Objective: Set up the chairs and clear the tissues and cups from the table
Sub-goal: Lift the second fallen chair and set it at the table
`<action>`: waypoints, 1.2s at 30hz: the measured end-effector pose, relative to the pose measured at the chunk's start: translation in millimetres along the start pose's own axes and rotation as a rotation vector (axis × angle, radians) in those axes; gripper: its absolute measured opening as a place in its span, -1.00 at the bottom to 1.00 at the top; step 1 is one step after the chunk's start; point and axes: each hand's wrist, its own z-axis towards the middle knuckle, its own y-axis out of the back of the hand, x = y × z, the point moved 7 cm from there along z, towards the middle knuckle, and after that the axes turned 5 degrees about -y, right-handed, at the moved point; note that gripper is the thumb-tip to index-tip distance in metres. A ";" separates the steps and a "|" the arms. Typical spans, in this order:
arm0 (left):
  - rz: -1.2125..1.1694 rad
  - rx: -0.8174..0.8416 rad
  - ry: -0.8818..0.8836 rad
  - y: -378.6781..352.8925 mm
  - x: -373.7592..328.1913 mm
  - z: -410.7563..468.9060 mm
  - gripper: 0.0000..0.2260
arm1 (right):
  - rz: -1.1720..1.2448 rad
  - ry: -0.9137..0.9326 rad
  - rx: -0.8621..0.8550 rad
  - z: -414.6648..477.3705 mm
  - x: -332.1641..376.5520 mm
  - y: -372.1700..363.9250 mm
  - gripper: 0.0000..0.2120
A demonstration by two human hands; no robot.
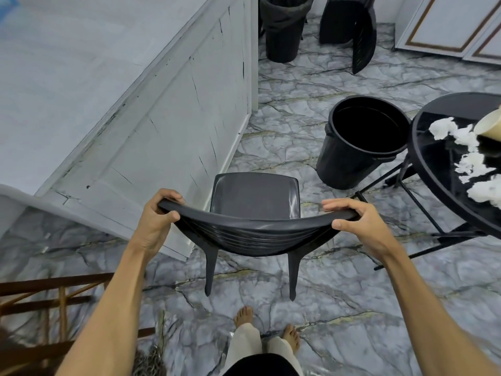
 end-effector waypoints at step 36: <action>-0.030 0.364 0.051 -95.0 -7.0 90.0 -0.64 | 0.499 0.128 -0.492 -93.4 -16.8 34.5 -0.59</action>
